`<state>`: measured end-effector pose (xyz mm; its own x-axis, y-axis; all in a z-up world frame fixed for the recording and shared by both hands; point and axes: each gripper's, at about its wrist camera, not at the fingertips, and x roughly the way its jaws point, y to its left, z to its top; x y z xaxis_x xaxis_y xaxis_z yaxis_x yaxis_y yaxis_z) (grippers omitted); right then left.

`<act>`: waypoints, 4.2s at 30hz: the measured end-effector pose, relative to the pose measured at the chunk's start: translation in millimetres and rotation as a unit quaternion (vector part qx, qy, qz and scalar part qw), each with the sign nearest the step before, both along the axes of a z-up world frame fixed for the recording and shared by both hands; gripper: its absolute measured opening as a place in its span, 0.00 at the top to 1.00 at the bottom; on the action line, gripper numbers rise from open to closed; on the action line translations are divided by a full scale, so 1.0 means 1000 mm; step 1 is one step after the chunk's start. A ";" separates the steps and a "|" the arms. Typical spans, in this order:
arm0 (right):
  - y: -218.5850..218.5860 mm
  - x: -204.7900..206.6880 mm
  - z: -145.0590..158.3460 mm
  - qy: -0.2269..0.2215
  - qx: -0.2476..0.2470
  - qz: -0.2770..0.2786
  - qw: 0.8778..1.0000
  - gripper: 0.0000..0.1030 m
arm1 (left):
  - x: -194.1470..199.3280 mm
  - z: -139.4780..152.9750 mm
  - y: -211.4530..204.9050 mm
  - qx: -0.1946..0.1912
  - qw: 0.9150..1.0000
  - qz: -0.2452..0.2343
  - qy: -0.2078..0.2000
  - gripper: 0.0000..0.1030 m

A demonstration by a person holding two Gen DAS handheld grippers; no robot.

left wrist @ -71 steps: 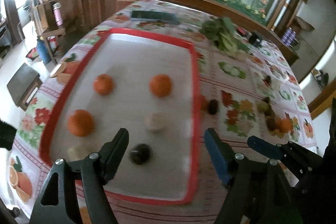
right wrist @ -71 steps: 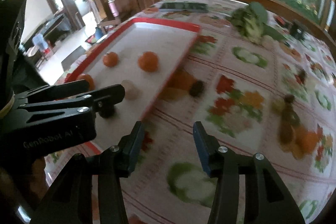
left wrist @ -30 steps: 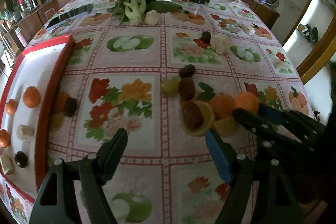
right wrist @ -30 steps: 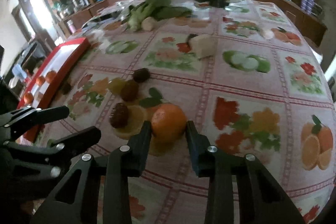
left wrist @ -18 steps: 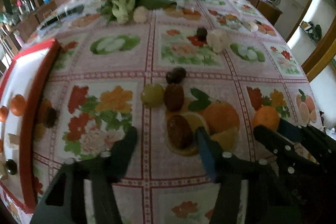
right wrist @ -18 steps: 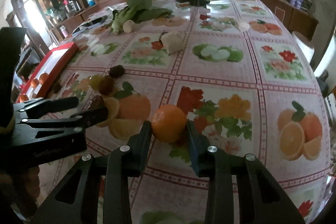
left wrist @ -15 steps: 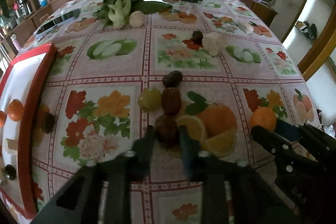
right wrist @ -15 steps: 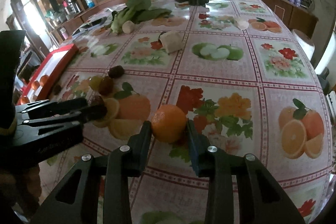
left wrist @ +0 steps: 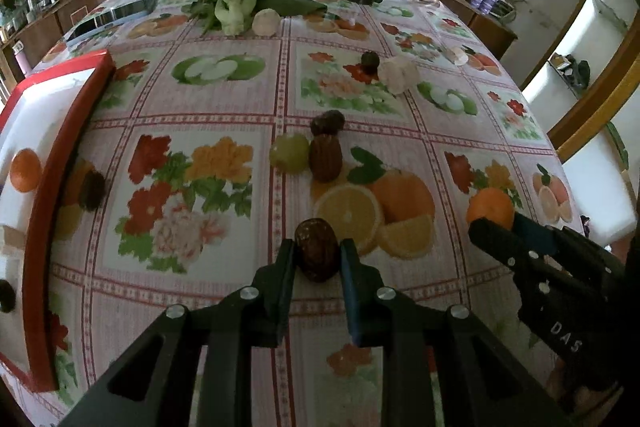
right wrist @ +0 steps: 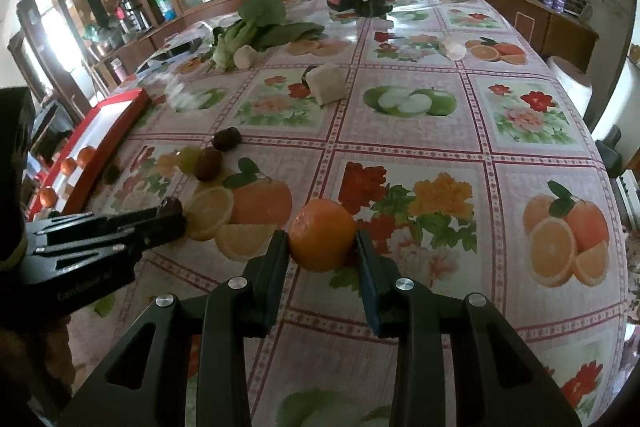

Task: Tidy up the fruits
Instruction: 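Carry the orange and date to the tray and release both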

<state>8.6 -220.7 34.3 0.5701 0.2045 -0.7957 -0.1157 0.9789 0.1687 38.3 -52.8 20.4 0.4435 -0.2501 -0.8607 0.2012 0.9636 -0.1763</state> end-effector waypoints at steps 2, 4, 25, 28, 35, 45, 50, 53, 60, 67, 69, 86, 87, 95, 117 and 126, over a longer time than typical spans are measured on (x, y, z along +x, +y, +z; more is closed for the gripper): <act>0.000 -0.004 0.001 0.000 0.001 -0.003 1.000 0.68 | -0.005 0.002 0.002 -0.005 1.000 -0.002 -0.001 0.76; 0.001 -0.007 0.001 0.002 0.001 -0.006 1.000 0.68 | -0.011 0.004 0.004 -0.008 1.000 -0.006 -0.003 0.76; 0.054 -0.027 0.004 0.013 0.000 0.003 1.000 0.68 | -0.043 0.017 0.061 -0.017 1.000 0.009 -0.013 0.76; 0.068 -0.026 0.005 0.013 -0.002 0.012 1.000 0.68 | -0.045 0.018 0.073 -0.020 1.000 0.015 -0.013 0.76; 0.097 -0.023 0.006 0.013 -0.006 0.032 0.999 0.68 | -0.049 0.023 0.096 -0.026 0.999 0.027 -0.017 0.76; 0.135 -0.018 0.013 0.008 -0.011 0.062 0.998 0.68 | -0.051 0.030 0.126 -0.032 0.998 0.043 -0.023 0.76; 0.157 -0.015 0.019 0.004 -0.011 0.082 0.997 0.68 | -0.053 0.033 0.145 -0.036 0.997 0.059 -0.027 0.76; 0.171 -0.013 0.022 0.000 -0.013 0.095 0.995 0.68 | -0.053 0.036 0.160 -0.037 0.996 0.073 -0.031 0.76; 0.212 -0.003 0.029 -0.007 -0.017 0.134 0.991 0.68 | -0.053 0.042 0.204 -0.028 0.992 0.118 -0.041 0.76; 0.262 0.013 0.035 -0.017 -0.015 0.173 0.985 0.68 | -0.044 0.042 0.253 -0.008 0.984 0.170 -0.045 0.76; 0.272 0.018 0.037 -0.021 -0.018 0.179 0.983 0.68 | -0.039 0.041 0.265 -0.004 0.982 0.183 -0.045 0.76; 0.320 0.056 0.006 0.005 -0.046 0.212 0.976 0.68 | 0.007 0.012 0.280 0.008 0.982 0.186 -0.026 0.76; 0.321 0.055 0.006 0.006 -0.047 0.213 0.976 0.68 | 0.009 0.012 0.279 0.012 0.983 0.183 -0.028 0.76; 0.326 0.057 0.000 0.004 -0.059 0.224 0.973 0.68 | 0.018 0.010 0.271 0.031 0.983 0.176 -0.036 0.76; 0.323 0.045 0.009 -0.003 -0.066 0.218 0.974 0.61 | -0.001 0.024 0.280 0.053 0.977 0.199 -0.064 0.34; 0.307 0.025 0.022 0.001 -0.048 0.206 0.977 0.57 | -0.018 0.029 0.279 0.030 0.974 0.217 -0.052 0.26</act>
